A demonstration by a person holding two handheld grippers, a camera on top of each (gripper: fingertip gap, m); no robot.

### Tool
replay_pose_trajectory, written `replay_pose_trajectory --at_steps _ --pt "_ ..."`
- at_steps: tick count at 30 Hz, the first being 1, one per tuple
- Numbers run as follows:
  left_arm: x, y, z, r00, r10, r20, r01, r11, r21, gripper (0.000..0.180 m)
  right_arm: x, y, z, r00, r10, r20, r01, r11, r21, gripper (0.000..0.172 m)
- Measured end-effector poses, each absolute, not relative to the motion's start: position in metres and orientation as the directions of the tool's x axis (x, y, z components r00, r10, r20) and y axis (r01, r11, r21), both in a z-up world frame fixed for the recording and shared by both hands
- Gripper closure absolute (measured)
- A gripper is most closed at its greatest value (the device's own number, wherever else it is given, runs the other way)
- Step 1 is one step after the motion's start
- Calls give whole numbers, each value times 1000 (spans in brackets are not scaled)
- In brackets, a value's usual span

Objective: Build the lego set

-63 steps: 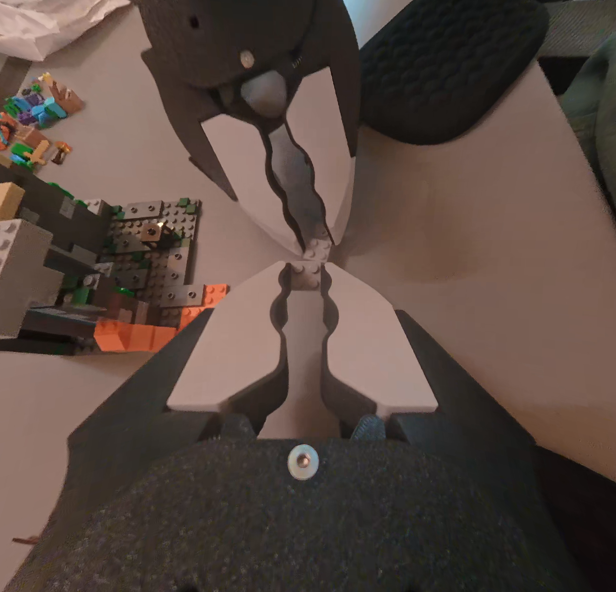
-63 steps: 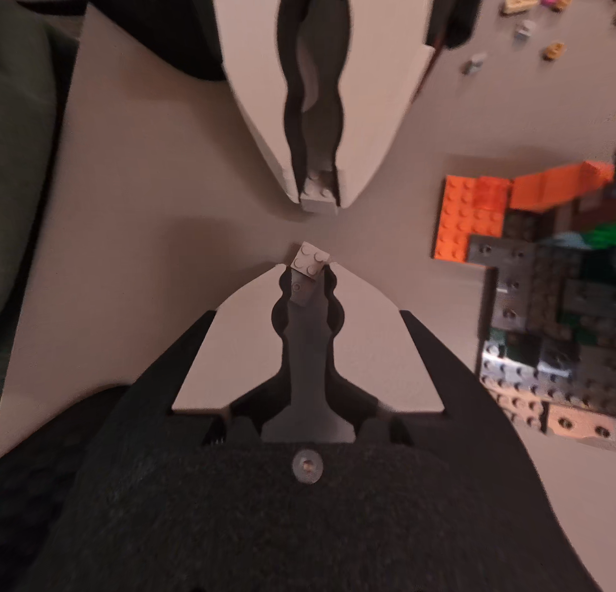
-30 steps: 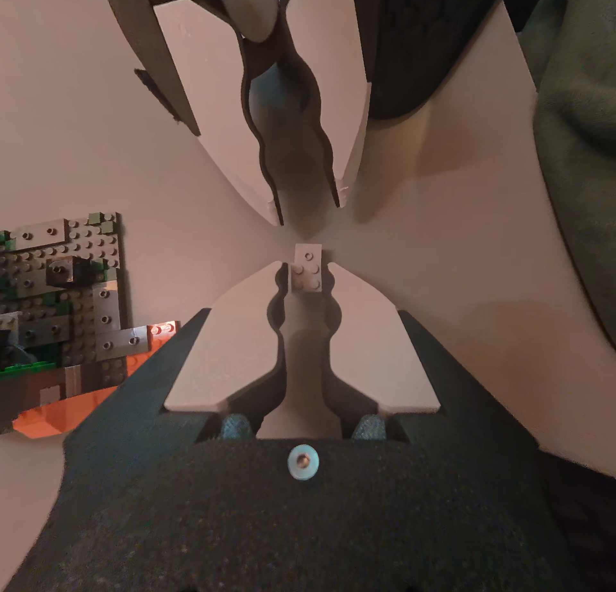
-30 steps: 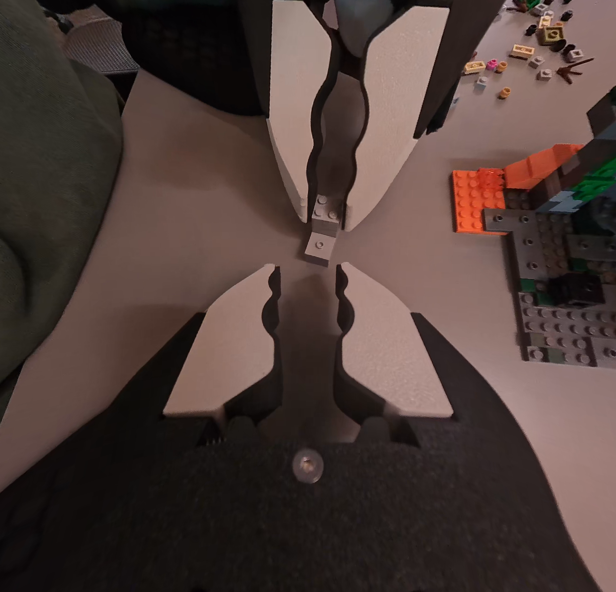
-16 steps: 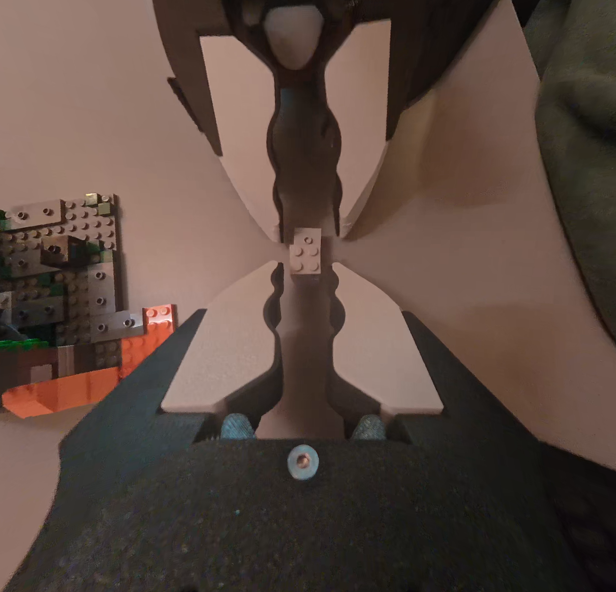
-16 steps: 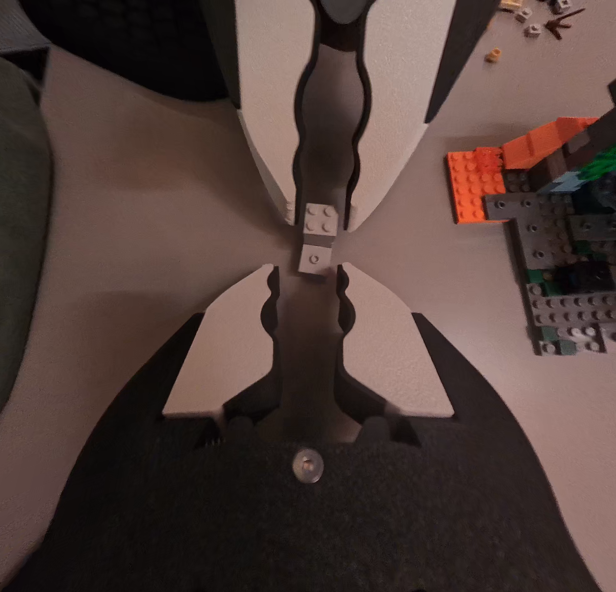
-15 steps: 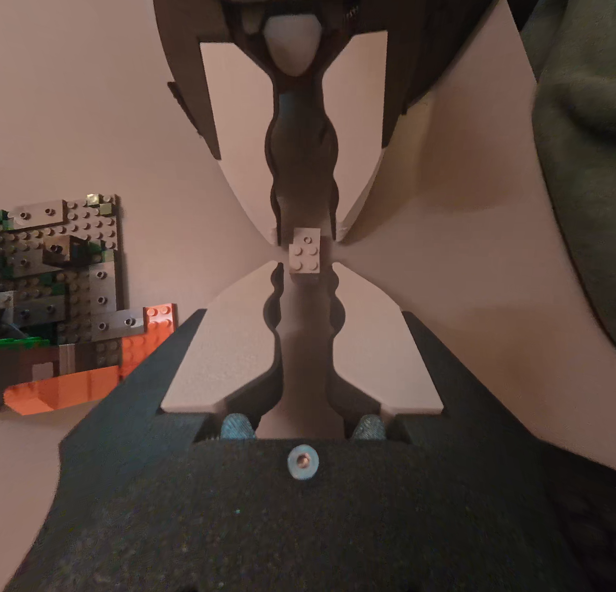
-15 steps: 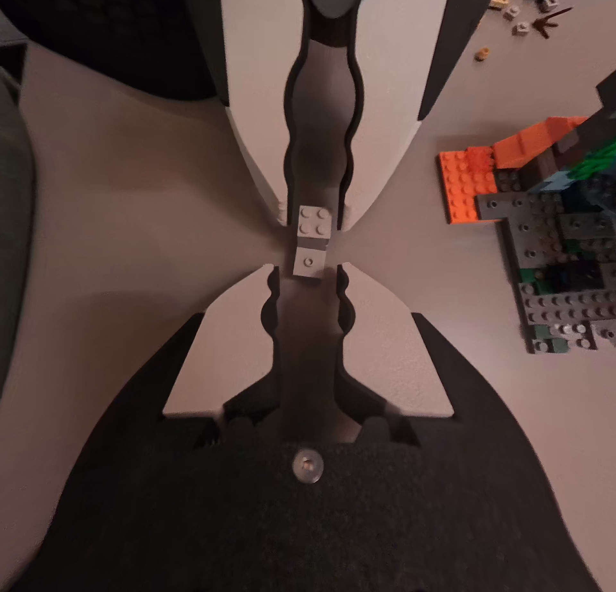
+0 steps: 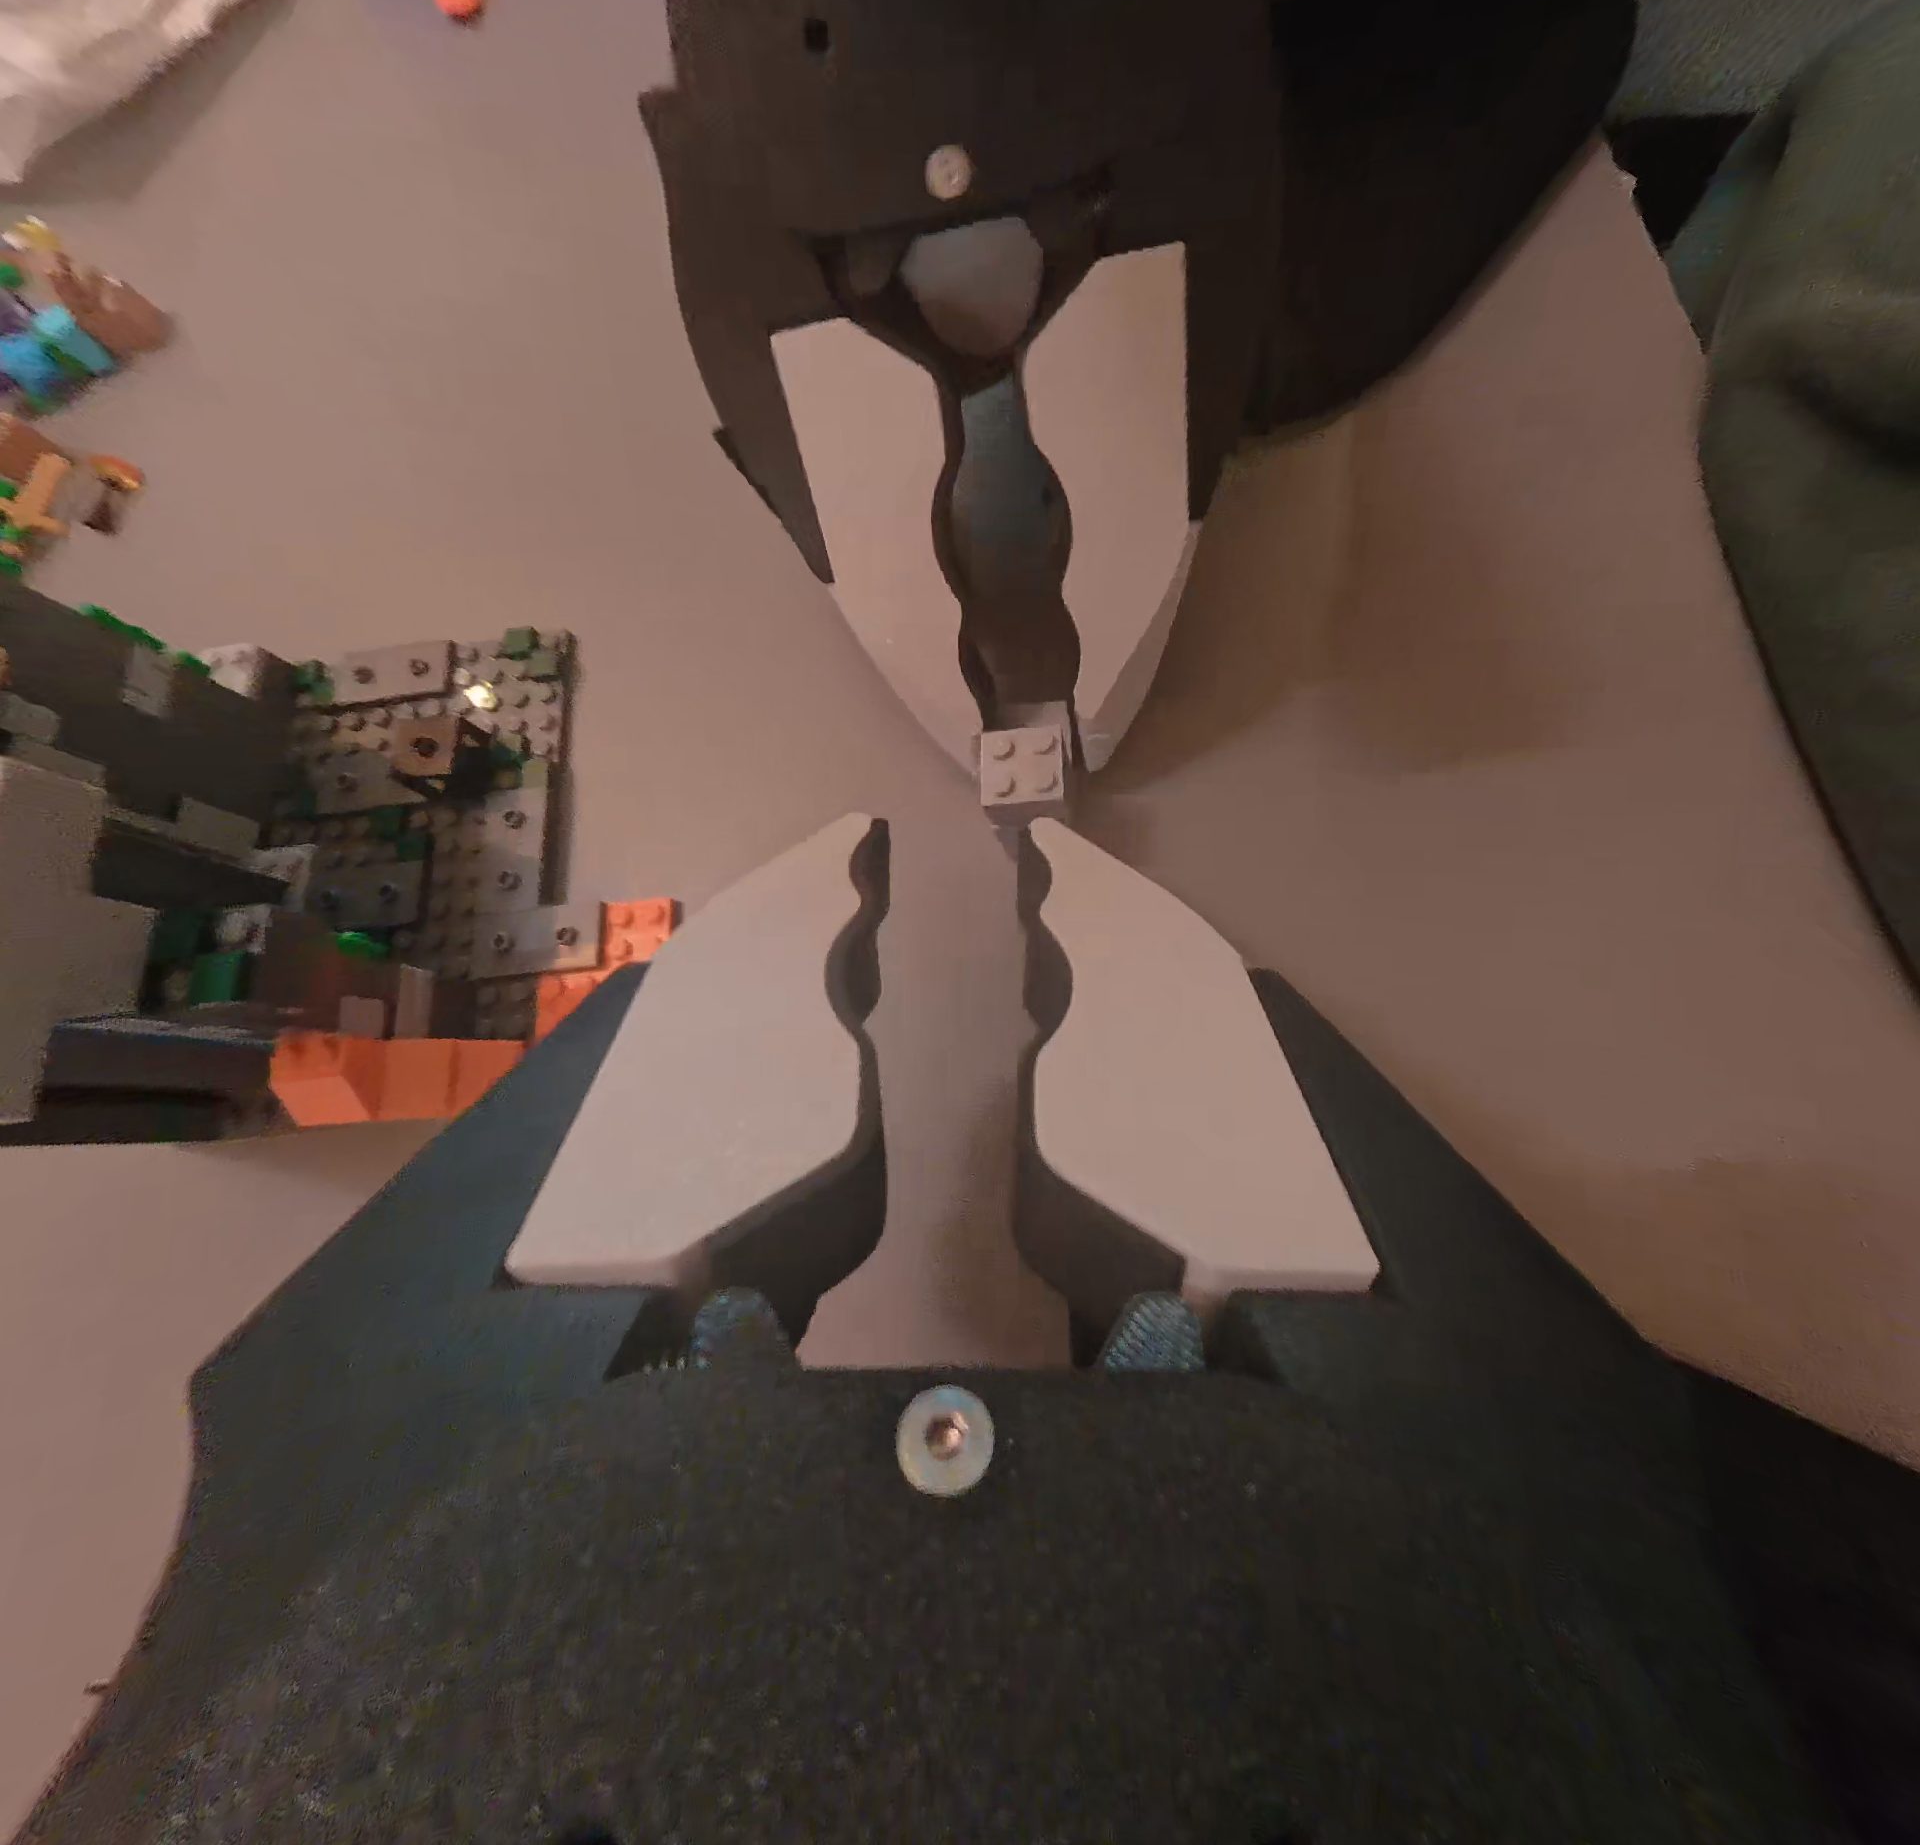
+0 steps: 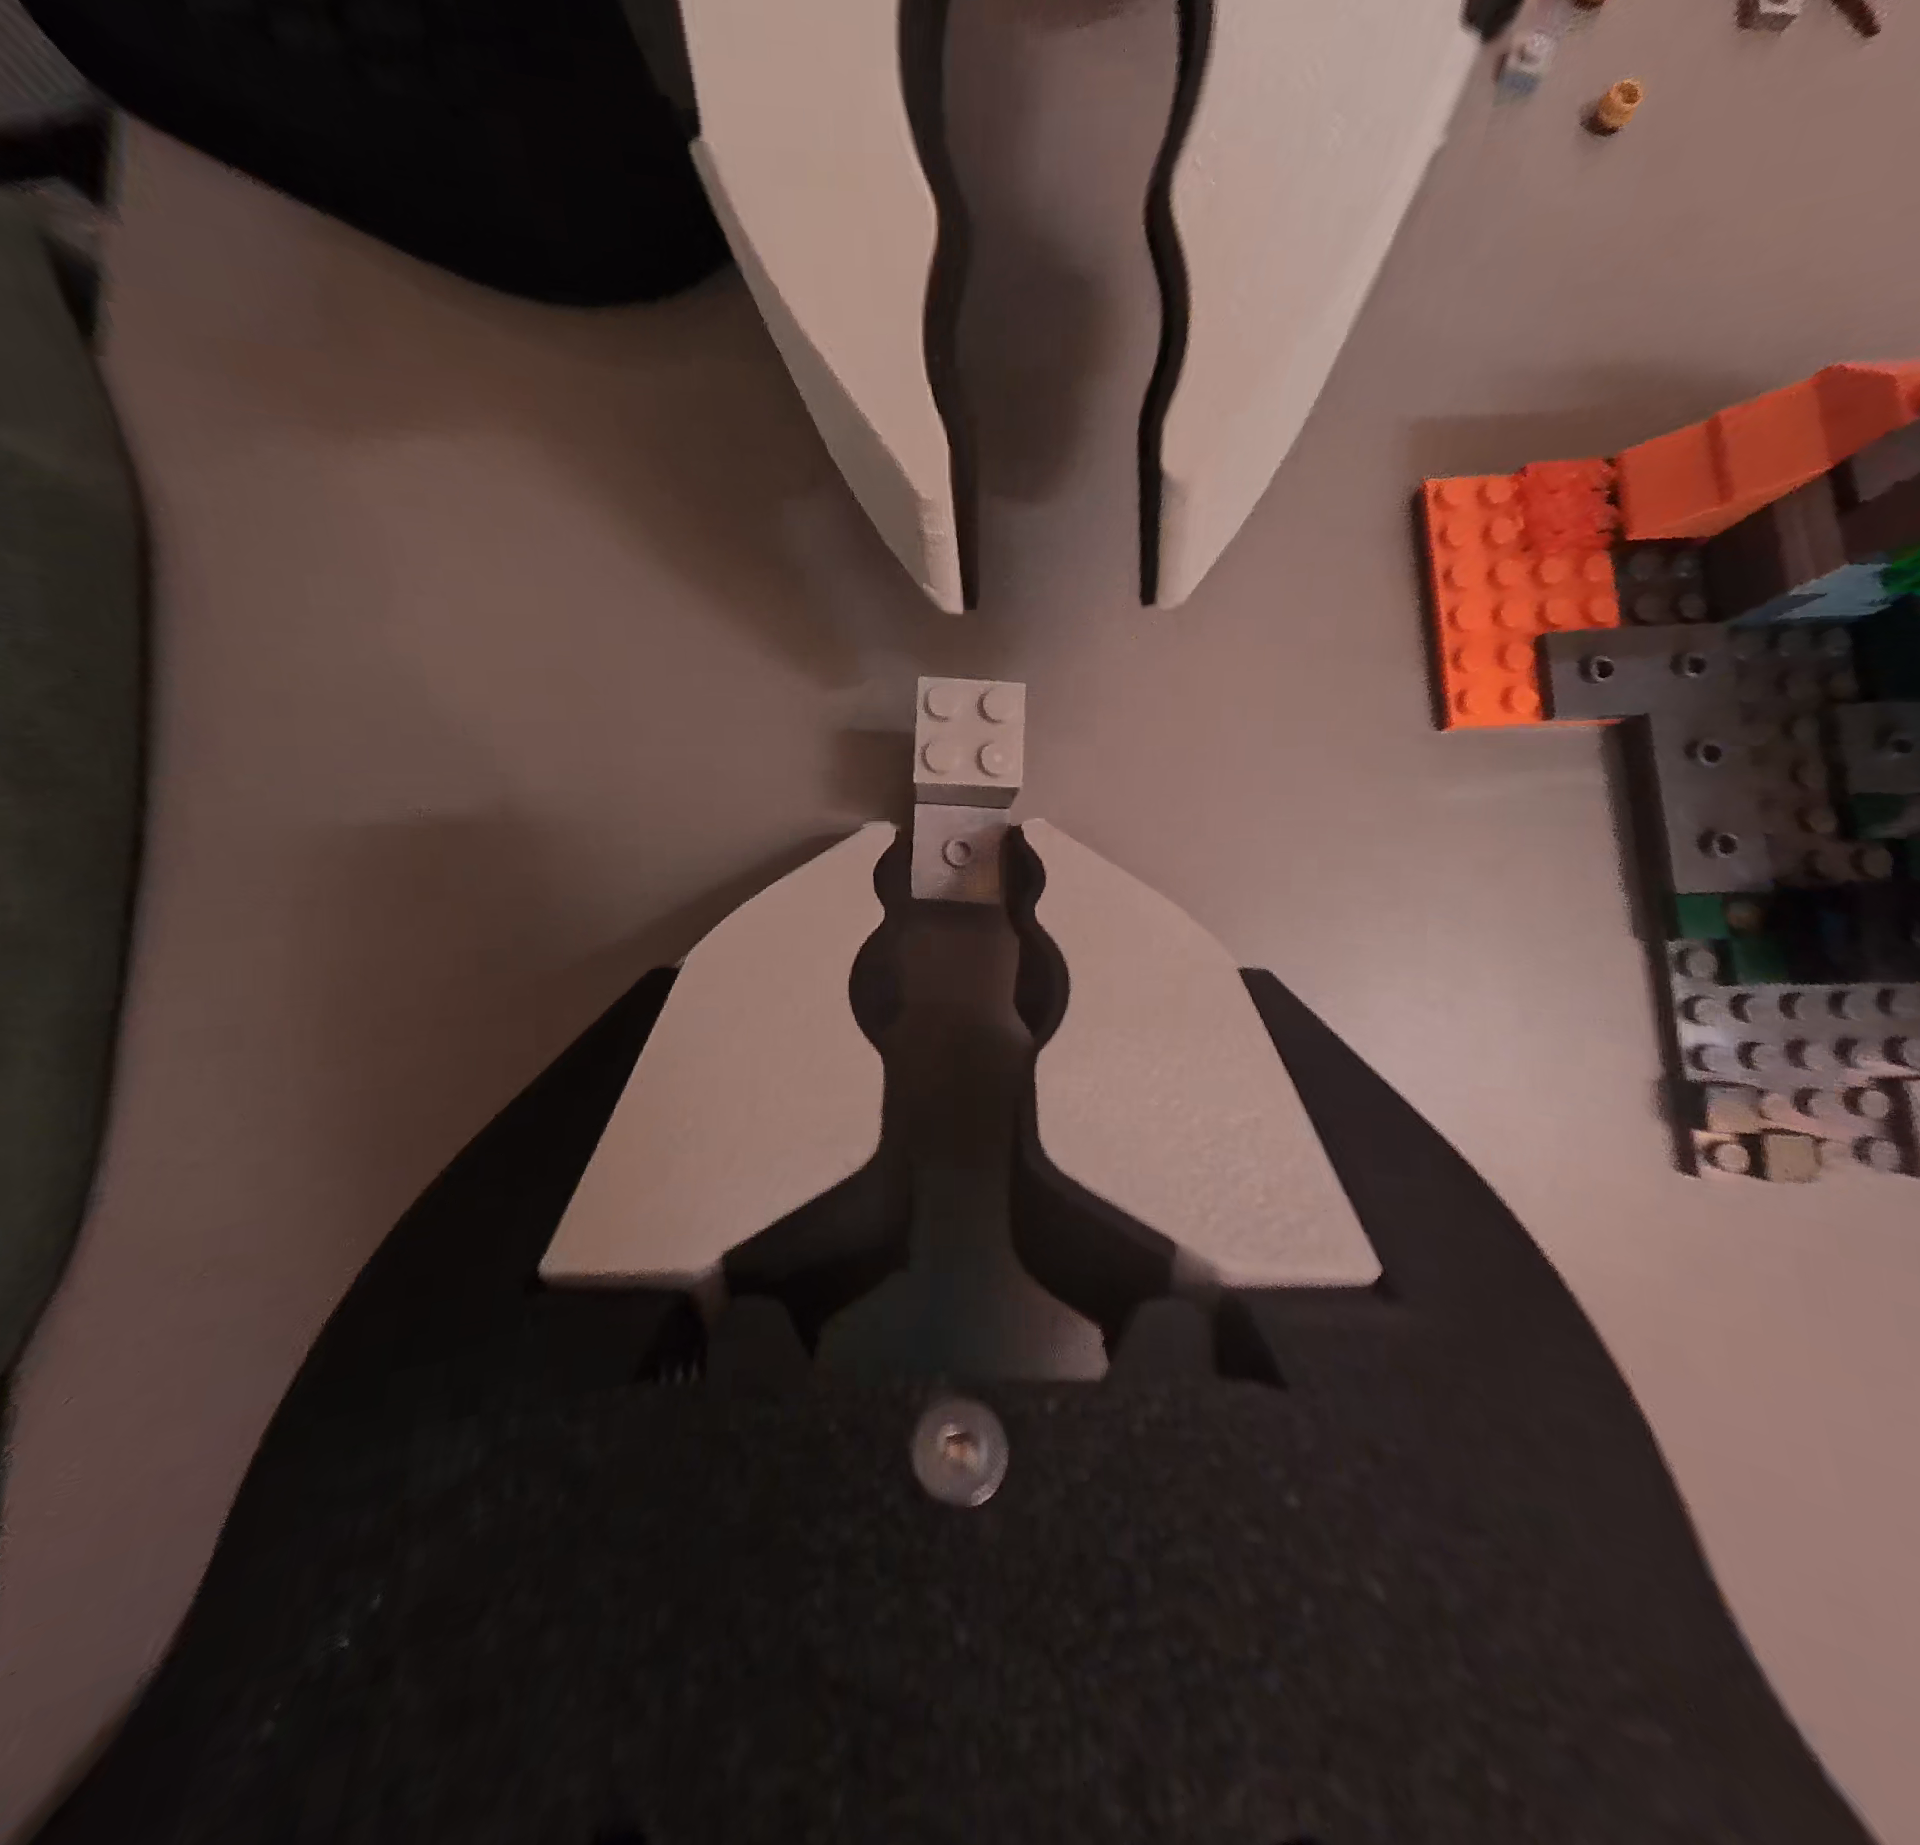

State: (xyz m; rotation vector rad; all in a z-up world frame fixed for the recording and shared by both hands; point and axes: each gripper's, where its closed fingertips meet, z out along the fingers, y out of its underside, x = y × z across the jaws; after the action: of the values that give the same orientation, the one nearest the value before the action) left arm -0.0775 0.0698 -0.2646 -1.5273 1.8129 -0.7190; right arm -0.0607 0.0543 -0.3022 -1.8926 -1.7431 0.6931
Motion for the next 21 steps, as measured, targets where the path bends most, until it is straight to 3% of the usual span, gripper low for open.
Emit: replay_pose_trajectory --at_steps 4,8,14,21 --pt "-71 65 -231 -95 -961 -261 -511 272 -815 154 -53 54 -274 32 982 -188 700 -156 -697 155" --pt "-60 54 -184 -44 -897 -440 -385 421 -821 147 -44 48 -224 -64 981 -183 670 -94 -737 155" --pt "-46 23 -129 -17 -776 -631 -296 607 -738 136 -36 30 -160 -184 965 -184 680 -10 -734 155" --pt "-36 4 -111 -21 -656 -755 -312 722 -618 127 -37 2 -125 -260 934 -244 677 -4 -736 155"
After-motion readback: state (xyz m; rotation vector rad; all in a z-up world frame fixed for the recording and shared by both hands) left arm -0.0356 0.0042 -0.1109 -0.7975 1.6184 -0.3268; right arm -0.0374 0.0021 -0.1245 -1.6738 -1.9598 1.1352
